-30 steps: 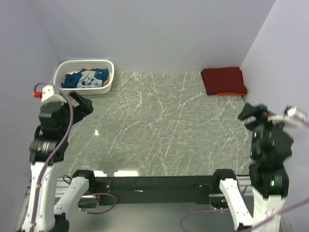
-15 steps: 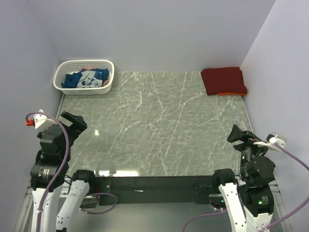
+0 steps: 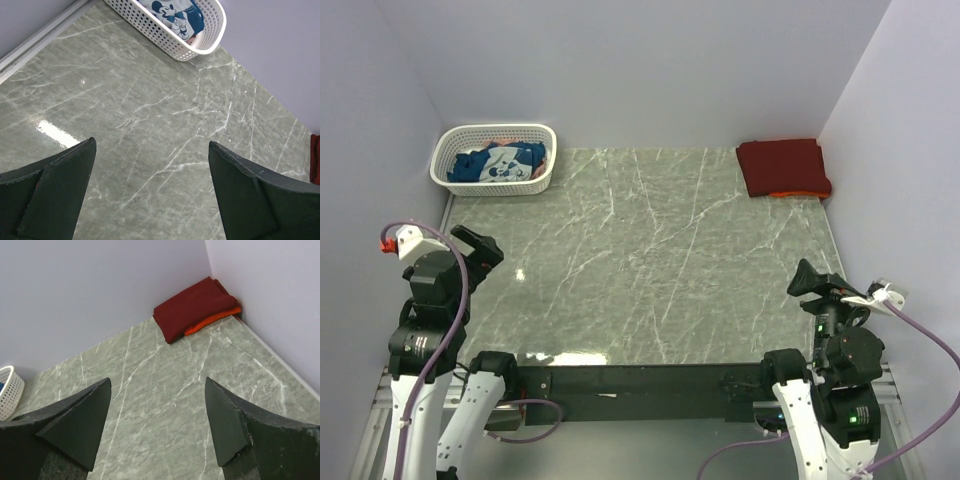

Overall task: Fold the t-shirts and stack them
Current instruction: Reset both grippers

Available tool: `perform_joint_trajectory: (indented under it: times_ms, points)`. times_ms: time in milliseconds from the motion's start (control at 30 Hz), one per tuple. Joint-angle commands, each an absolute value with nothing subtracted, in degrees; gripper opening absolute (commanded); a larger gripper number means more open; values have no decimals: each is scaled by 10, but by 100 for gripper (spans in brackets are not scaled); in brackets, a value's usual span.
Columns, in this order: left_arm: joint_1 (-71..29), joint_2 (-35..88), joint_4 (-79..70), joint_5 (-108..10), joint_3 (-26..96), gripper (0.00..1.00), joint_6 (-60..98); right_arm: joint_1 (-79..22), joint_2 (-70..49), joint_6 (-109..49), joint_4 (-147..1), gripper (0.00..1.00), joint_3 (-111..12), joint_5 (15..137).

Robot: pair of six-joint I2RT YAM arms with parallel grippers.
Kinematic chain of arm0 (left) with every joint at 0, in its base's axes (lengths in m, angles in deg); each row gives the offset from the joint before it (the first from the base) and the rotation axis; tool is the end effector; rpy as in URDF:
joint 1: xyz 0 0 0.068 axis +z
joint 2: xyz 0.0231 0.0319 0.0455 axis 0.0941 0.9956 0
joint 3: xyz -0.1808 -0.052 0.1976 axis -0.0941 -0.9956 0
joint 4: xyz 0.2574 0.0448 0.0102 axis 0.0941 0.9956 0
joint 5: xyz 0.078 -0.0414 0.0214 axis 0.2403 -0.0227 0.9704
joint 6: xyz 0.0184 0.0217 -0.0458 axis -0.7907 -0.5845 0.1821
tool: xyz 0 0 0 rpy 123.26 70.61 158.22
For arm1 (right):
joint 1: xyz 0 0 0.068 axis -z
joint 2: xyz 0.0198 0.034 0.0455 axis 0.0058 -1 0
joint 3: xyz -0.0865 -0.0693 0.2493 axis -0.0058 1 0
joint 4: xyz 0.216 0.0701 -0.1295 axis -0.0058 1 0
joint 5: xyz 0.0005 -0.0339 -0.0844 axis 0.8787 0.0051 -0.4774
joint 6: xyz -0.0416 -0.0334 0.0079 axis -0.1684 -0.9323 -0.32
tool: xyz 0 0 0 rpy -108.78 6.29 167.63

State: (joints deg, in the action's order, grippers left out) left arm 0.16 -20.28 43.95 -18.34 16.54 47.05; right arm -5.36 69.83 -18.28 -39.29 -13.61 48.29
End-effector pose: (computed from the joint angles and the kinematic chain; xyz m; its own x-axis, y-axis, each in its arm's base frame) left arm 0.0834 0.0062 0.3589 -0.0991 -0.5855 -0.8046 -0.4402 0.7509 -0.4923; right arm 0.0177 -0.0106 0.3260 0.1499 0.3157 -0.9369 0.2156 0.9144 0.3426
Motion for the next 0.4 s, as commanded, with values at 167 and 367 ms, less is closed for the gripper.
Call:
perform_joint_trajectory:
  times_ms: [167,367]
  points:
    - [0,-186,399,-197,166,99,481,-69,724,-178,-425,82,-123,485]
    - [0,-181,375,-211,157,99,490,-76,739,-176,-433,82,-114,489]
